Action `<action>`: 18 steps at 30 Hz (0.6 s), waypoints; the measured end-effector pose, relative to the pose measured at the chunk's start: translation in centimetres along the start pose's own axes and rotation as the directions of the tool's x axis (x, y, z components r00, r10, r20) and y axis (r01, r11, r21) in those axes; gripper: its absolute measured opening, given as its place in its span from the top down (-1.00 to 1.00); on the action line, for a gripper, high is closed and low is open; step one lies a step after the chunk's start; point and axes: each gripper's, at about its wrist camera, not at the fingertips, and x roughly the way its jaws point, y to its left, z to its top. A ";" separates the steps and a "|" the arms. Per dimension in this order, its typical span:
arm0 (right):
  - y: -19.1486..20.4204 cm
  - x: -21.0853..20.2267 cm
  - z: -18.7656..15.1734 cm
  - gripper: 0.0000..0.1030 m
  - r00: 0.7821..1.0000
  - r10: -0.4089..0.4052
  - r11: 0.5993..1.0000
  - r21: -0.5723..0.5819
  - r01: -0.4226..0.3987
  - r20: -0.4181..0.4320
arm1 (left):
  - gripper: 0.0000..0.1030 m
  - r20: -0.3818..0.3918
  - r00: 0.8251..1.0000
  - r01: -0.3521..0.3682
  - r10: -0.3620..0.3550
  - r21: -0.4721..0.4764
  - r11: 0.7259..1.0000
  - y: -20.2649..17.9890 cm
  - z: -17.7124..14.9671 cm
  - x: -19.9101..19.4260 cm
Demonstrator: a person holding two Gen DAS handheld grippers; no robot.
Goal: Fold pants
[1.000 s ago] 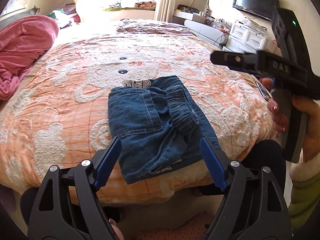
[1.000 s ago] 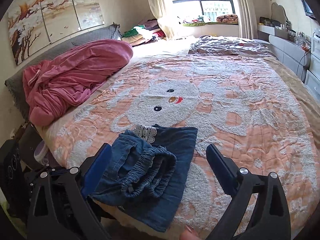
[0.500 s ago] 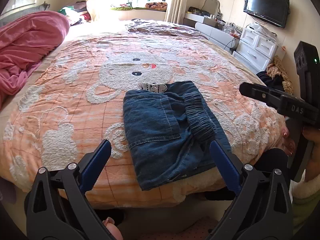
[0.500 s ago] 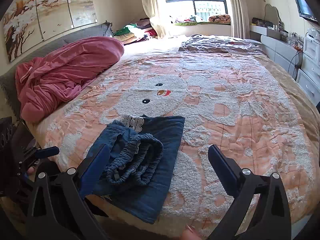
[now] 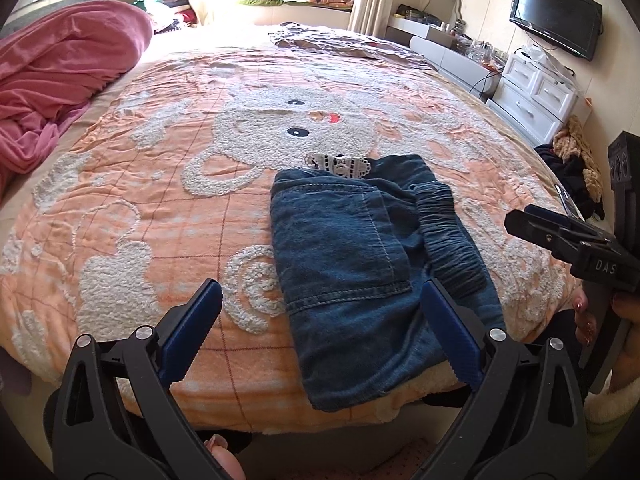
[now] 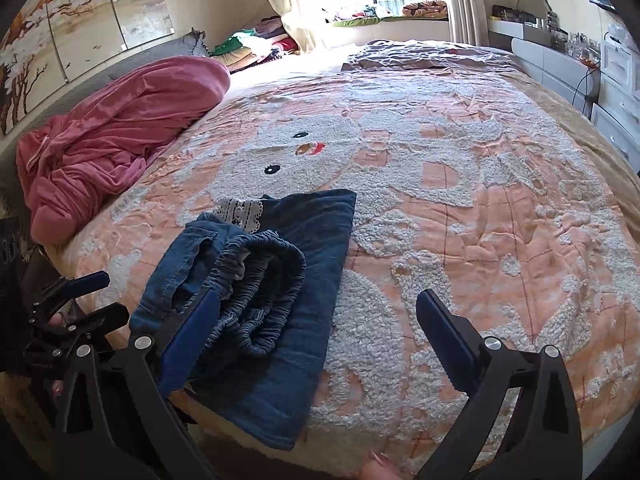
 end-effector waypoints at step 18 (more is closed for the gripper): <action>-1.7 5.9 -0.6 -0.37 0.985 0.122 0.988 0.105 -0.109 -0.120 | -0.77 -0.065 0.994 0.079 -0.084 -0.078 0.994 2.1 1.5 6.1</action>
